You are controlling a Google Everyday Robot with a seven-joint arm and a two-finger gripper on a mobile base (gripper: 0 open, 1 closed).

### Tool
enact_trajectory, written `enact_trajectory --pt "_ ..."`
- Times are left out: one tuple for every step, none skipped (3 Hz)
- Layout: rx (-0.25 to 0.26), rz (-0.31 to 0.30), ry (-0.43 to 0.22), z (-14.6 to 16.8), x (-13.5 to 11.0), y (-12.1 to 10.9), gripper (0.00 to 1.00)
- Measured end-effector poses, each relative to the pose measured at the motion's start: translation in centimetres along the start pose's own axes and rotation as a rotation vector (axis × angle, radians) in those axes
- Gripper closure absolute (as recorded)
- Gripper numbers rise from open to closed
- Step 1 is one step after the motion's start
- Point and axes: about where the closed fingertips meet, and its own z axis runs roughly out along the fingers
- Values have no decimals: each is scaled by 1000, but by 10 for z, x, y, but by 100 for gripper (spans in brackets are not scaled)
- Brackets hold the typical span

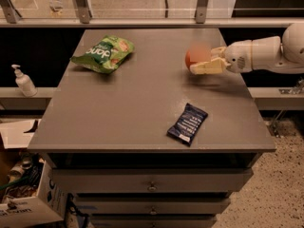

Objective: Move apple near rxbar blueberry

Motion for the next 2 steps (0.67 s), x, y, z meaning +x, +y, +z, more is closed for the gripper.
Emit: enact_trajectory --pt "-47 -34 -23 -9 -4 39 100" --pt "-83 -56 -20 -19 2 76 100"
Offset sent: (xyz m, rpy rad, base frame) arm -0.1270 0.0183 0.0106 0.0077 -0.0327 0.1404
